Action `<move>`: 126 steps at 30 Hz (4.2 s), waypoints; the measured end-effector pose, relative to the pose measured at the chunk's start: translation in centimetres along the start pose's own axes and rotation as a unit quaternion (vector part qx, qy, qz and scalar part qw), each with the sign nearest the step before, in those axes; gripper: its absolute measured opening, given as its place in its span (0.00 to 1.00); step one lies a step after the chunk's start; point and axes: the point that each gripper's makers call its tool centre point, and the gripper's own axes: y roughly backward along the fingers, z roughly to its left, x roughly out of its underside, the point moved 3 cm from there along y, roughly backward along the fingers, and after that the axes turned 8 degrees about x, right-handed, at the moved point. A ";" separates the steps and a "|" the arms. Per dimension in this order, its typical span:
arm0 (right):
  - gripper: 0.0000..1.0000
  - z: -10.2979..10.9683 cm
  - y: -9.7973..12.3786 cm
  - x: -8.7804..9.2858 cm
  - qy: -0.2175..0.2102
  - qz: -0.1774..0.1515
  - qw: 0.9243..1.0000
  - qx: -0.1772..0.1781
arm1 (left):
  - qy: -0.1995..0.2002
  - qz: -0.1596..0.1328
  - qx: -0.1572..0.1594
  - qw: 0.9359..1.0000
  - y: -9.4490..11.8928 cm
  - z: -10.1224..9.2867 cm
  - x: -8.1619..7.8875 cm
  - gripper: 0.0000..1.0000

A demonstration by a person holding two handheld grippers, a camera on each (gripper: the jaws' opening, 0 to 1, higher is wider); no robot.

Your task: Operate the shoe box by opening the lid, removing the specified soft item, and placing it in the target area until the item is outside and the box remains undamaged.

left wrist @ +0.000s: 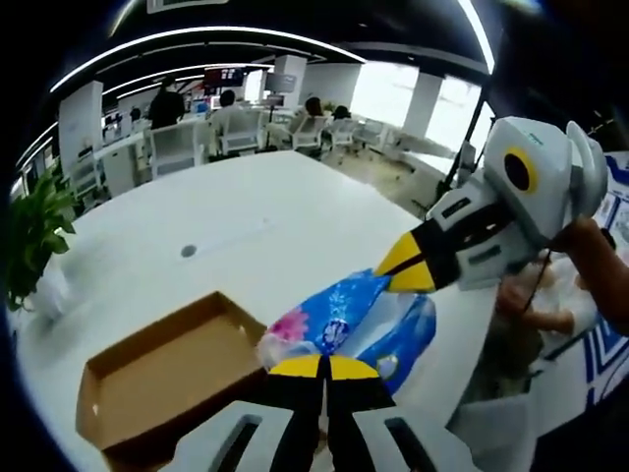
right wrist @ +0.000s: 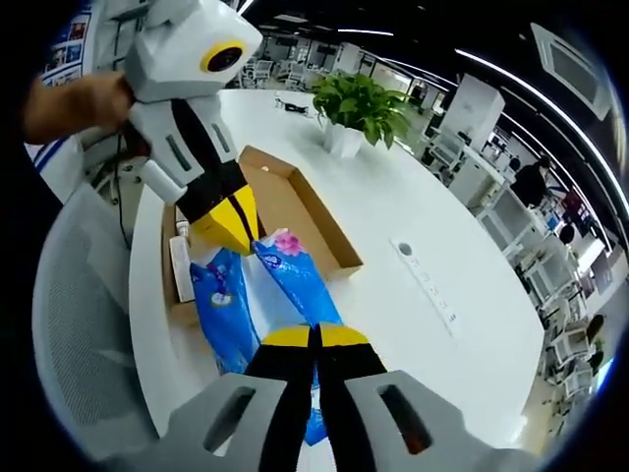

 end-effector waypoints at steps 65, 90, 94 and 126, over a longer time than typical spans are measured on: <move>0.00 -10.2 3.0 18.5 -0.037 0.053 0.997 0.029 | -0.040 0.058 0.112 0.991 -19.6 -8.1 -3.9 0.00; 0.00 -11.4 0.2 23.7 -0.030 0.074 0.996 0.038 | -0.047 0.088 0.128 0.987 -25.5 -7.4 -2.6 0.00; 0.00 -11.2 -0.4 24.2 -0.029 0.078 0.996 0.037 | -0.047 0.094 0.131 0.986 -26.0 -7.3 -2.1 0.00; 0.00 -10.2 -0.7 25.1 -0.029 0.091 0.995 0.034 | -0.107 0.118 0.121 0.980 -26.8 -7.0 -0.9 0.00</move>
